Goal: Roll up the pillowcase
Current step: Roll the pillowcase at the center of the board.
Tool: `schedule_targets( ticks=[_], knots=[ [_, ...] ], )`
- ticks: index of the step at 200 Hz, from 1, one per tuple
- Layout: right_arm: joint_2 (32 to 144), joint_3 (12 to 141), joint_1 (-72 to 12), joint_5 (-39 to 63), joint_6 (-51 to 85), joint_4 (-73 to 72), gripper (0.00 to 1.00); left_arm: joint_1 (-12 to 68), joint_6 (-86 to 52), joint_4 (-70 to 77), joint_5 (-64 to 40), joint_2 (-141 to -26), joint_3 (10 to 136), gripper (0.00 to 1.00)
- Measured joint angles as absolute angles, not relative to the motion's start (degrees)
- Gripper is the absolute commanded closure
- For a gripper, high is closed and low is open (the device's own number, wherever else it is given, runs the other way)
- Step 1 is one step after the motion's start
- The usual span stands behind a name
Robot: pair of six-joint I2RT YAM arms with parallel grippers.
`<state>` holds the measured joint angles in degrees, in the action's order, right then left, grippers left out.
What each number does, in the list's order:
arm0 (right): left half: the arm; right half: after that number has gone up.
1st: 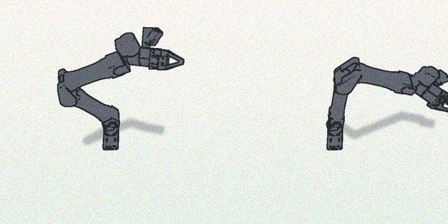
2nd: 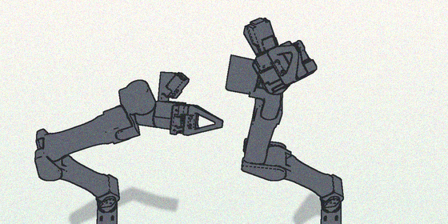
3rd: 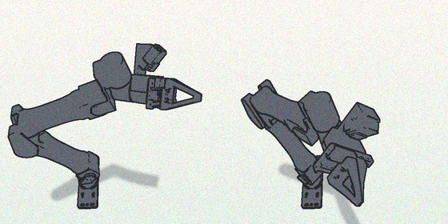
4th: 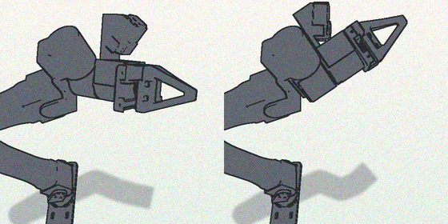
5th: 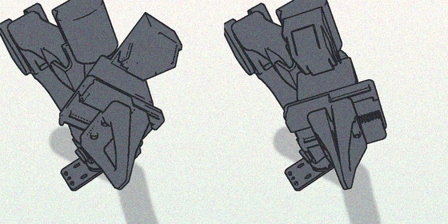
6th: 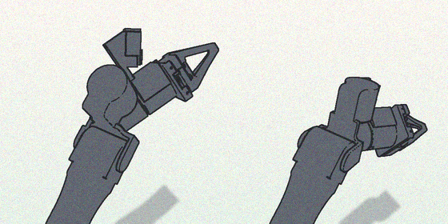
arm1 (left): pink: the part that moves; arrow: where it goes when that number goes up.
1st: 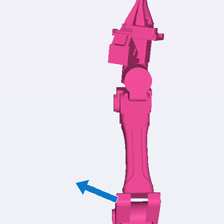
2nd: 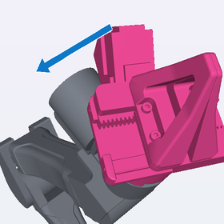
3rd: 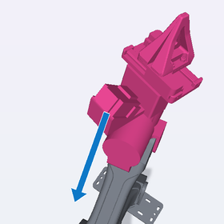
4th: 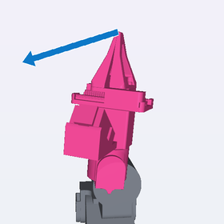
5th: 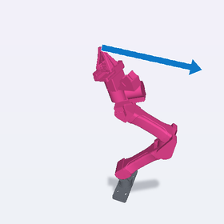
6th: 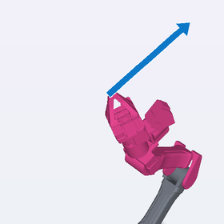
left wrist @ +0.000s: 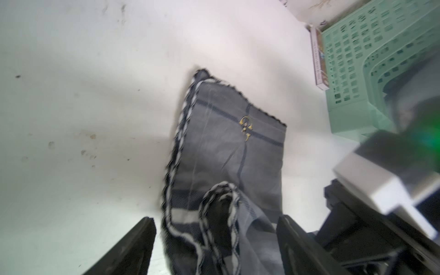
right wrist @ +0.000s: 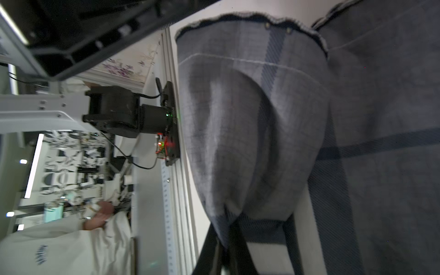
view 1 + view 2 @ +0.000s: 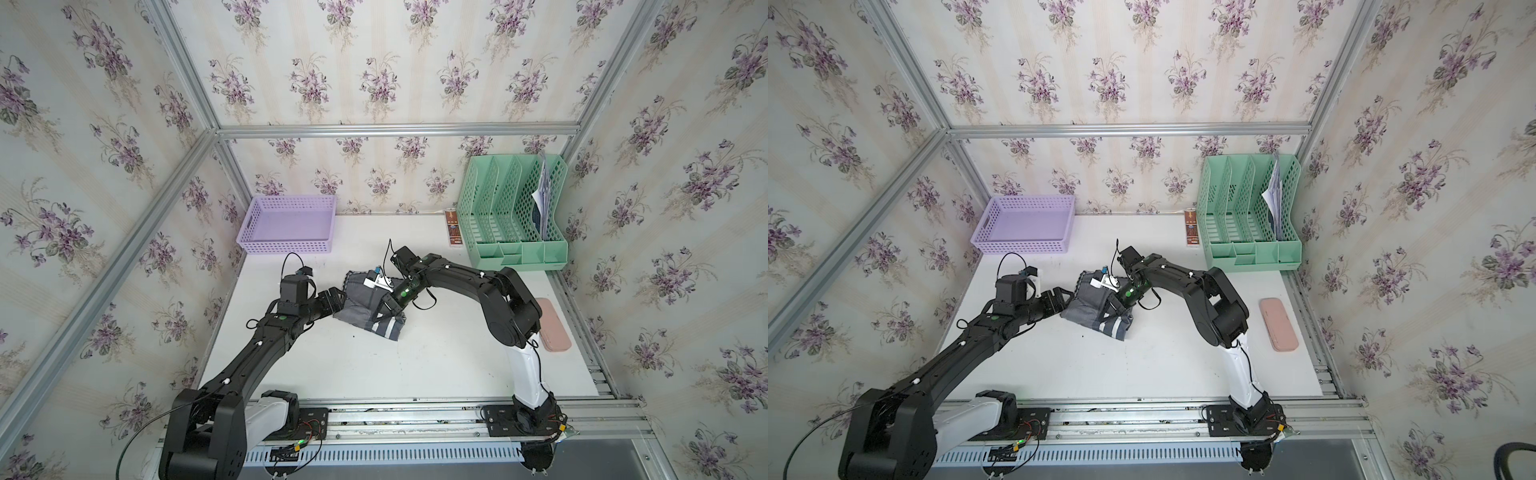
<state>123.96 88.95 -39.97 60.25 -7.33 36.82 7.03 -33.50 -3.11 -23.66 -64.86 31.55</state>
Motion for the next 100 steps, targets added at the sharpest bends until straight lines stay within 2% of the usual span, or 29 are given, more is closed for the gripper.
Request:
schedule_targets(
  ticks=[25,59,79,100],
  knots=[
    [126.96,90.52,-38.65,64.34,-1.72,35.38,1.0,7.11,-32.67,-1.61,-24.84,-67.16,31.53,0.14],
    [130.45,93.67,-37.78,63.31,3.7,34.41,1.0,7.86,-31.57,-1.39,-25.28,-73.3,32.42,0.18],
    [132.81,95.74,-37.54,62.15,6.04,34.39,0.91,9.34,-30.68,-1.28,-25.15,-76.49,33.71,0.27],
    [134.28,97.62,-37.32,60.6,7.53,34.48,0.75,10.5,-30.22,-1.52,-23.44,-79.42,35.35,0.35]
  ],
)
